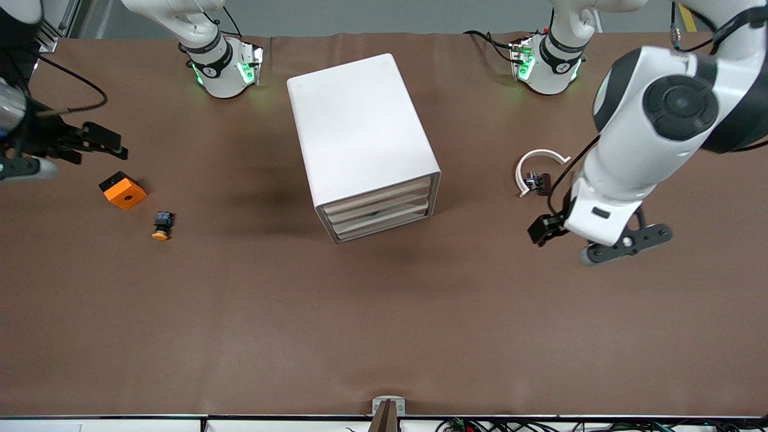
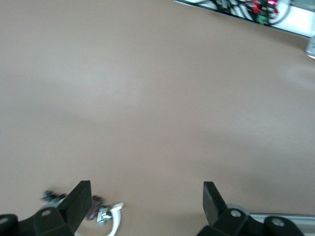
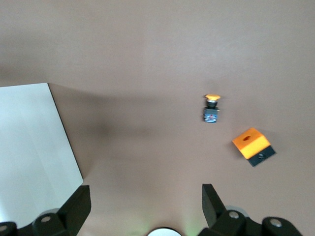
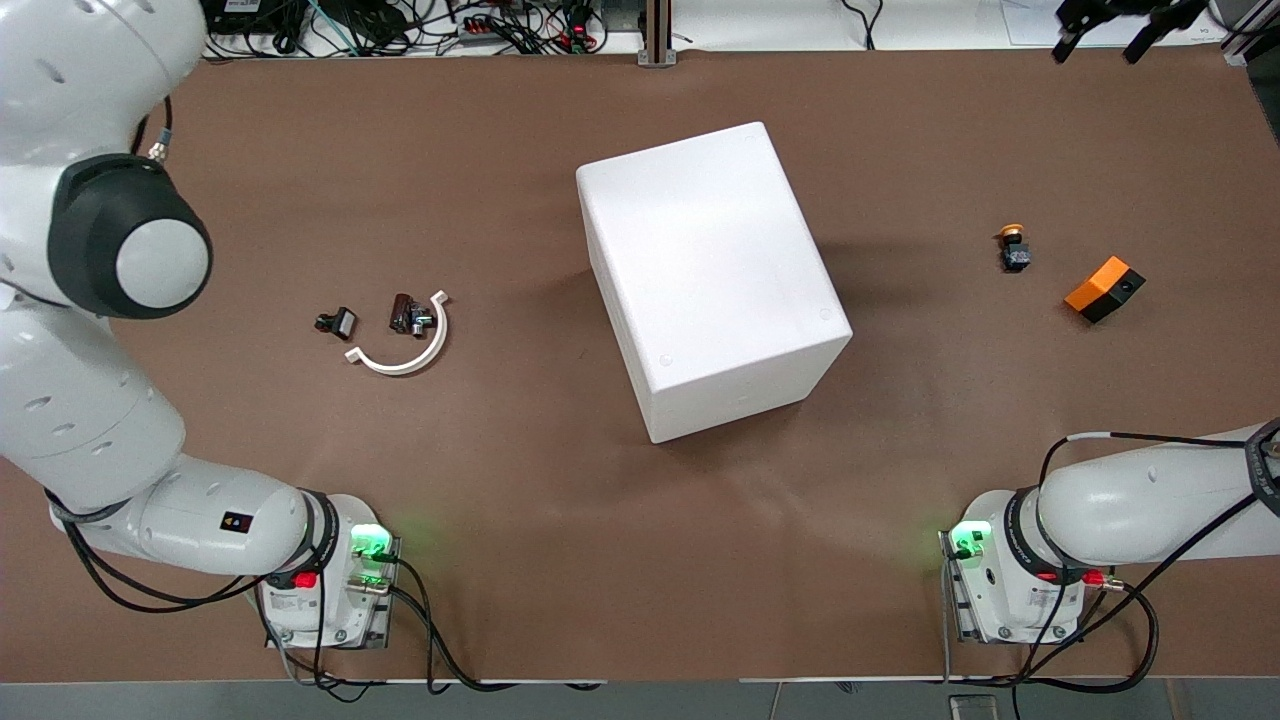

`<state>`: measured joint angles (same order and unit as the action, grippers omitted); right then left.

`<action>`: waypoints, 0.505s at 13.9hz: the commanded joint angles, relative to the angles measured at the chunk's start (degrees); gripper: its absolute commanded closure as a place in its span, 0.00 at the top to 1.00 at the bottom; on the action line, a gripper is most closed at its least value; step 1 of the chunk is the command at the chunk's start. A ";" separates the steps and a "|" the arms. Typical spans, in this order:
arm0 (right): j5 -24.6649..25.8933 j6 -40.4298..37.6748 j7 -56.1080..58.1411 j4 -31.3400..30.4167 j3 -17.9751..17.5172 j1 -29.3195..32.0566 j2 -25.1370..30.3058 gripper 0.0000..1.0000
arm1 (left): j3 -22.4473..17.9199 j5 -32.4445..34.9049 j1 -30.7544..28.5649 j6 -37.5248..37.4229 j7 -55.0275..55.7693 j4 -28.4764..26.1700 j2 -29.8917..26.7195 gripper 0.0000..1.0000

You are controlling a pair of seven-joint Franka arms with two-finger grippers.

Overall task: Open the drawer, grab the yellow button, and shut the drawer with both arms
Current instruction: 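Release the button beside the orange block and withdraw both grippers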

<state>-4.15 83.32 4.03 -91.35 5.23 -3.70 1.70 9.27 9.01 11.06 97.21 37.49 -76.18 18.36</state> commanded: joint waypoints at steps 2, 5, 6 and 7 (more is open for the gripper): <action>1.60 -4.30 -1.04 7.67 0.22 -0.08 -1.34 1.00 | -0.04 1.18 -3.13 -6.59 -6.53 -1.69 -6.30 1.00; 1.60 -3.87 -1.04 8.38 0.31 0.10 -1.78 1.00 | 0.13 0.92 -7.18 -8.53 -13.75 -1.60 -9.30 1.00; 1.69 -3.69 -1.04 8.47 0.31 0.18 -1.87 1.00 | 0.13 0.40 -8.58 -9.14 -15.94 -1.69 -10.35 1.00; 1.69 -3.77 -1.04 8.39 0.48 0.36 -1.96 1.00 | 0.31 -0.13 -9.55 -10.28 -18.22 -1.69 -11.23 1.00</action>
<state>-3.48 80.24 3.84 -84.89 5.62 -3.68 1.07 9.14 9.33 3.36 88.51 23.11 -76.38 9.82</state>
